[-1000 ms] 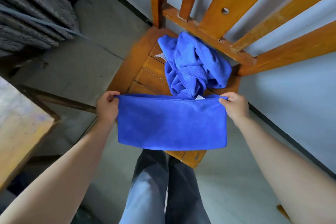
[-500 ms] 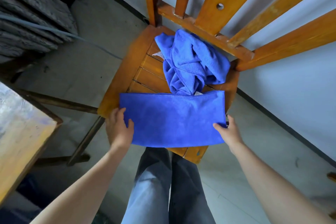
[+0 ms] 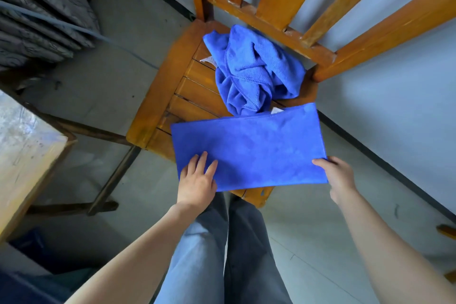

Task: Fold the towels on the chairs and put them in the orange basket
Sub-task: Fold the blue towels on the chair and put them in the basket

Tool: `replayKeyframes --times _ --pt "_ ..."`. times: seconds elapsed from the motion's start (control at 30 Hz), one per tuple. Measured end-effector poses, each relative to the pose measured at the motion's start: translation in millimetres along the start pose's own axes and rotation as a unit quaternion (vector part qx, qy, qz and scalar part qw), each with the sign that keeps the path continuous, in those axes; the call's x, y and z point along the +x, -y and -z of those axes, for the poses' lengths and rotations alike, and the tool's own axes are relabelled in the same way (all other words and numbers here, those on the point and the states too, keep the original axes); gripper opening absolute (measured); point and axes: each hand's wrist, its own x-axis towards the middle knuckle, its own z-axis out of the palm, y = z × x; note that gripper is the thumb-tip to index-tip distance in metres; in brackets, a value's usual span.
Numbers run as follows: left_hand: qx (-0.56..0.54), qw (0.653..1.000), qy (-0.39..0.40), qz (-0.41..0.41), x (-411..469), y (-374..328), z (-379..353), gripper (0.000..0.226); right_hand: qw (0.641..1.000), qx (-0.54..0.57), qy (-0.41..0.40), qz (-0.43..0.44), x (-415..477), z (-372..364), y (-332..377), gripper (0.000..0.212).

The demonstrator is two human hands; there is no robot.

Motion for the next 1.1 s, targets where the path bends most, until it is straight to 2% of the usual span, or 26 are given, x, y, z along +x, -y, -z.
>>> replayKeyframes --times 0.1,0.17,0.23,0.33,0.43,0.5,0.57,0.63,0.7,0.87,0.97,1.03,1.07,1.1 --pt "-0.034 0.998 0.030 -0.035 0.5 -12.7 2.2 0.054 0.998 -0.052 -0.022 0.038 -8.6 20.3 4.4 0.029" --pt "-0.068 0.996 0.039 -0.031 1.2 -16.6 2.7 0.053 0.991 -0.098 0.001 0.086 -20.9 23.3 13.0 0.022" --pt "-0.139 0.990 0.028 -0.006 3.5 -15.5 2.8 0.051 0.982 -0.133 0.027 0.133 -38.7 15.9 24.8 0.013" --pt "-0.290 0.956 -0.023 0.046 7.1 -3.9 4.7 0.047 0.962 -0.154 0.084 0.209 -75.2 -11.7 38.0 0.020" --pt "-0.396 0.910 -0.060 0.102 11.4 11.1 9.4 0.044 0.933 -0.165 0.150 0.281 -113.4 -52.0 40.0 0.034" --pt "-0.487 0.859 -0.057 0.146 15.2 18.1 13.3 0.040 0.915 -0.193 0.189 0.301 -129.3 -81.1 32.5 0.033" --pt "-0.589 0.786 -0.049 0.179 18.5 21.9 18.7 0.035 0.902 -0.224 0.219 0.297 -135.5 -106.5 21.6 0.022" --pt "-0.661 0.720 -0.042 0.207 21.4 26.3 22.9 0.031 0.904 -0.233 0.238 0.269 -133.4 -127.0 9.4 0.019" --pt "-0.686 0.690 -0.031 0.229 22.7 28.7 25.1 0.033 0.907 -0.240 0.243 0.245 -129.5 -138.8 0.6 0.017" --pt "-0.671 0.697 -0.010 0.253 25.0 31.3 27.8 0.041 0.897 -0.256 0.282 0.224 -125.8 -152.1 -8.0 0.011" --pt "-0.660 0.704 -0.037 0.261 27.0 28.7 28.1 0.037 0.898 -0.260 0.290 0.205 -121.1 -150.8 -14.0 0.016" --pt "-0.626 0.737 -0.064 0.247 26.1 26.8 25.0 0.045 0.880 -0.314 0.250 0.256 -114.2 -141.6 -19.8 0.023" --pt "-0.582 0.775 -0.078 0.231 25.5 27.7 20.7 0.051 0.852 -0.360 0.205 0.321 -109.9 -135.0 -21.4 0.022" --pt "-0.505 0.833 -0.085 0.211 23.7 28.2 16.6 0.055 0.810 -0.408 0.151 0.393 -103.9 -128.7 -23.9 0.020"
